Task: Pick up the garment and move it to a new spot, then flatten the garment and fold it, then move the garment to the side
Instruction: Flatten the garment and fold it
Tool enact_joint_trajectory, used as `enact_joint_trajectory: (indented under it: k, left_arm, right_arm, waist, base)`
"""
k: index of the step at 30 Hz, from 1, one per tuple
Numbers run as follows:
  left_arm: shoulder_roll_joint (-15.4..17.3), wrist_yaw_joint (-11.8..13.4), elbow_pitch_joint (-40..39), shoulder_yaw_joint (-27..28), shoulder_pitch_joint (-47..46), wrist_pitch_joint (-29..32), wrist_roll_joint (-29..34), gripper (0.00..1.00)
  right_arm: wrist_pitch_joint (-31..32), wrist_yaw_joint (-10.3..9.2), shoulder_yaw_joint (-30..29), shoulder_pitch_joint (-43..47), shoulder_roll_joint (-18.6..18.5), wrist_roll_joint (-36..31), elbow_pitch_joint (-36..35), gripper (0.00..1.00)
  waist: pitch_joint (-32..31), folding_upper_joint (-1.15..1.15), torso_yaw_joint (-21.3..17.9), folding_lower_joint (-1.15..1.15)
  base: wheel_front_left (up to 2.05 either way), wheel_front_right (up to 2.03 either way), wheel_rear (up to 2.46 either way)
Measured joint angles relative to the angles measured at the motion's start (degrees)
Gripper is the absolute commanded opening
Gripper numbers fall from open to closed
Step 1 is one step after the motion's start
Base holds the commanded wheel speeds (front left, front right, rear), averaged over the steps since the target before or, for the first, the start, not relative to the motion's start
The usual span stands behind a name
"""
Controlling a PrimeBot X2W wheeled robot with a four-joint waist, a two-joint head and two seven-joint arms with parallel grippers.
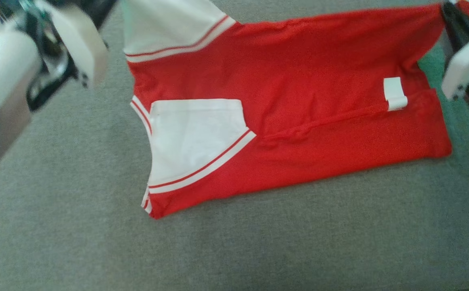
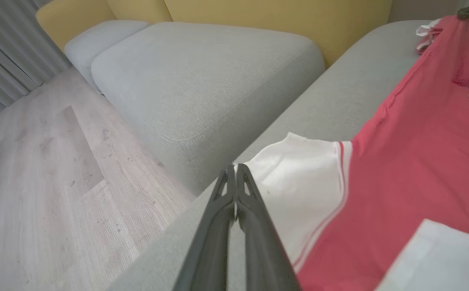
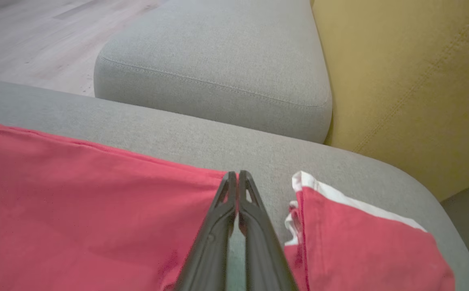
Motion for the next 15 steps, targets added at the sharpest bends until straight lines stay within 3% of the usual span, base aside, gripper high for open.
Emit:
enact_joint_trajectory:
  k: [15]
  left_arm:
    - [8.1, 0.7, -18.1, -0.2, 16.1, -1.8, 0.8, 0.0]
  right_arm:
    - [-2.5, 0.0, -2.9, 15.3, -6.3, 2.5, -4.2, 0.0]
  waist:
    - [-5.1, 0.0, 5.0, -0.01]
  base:
    - [0.0, 0.0, 0.0]
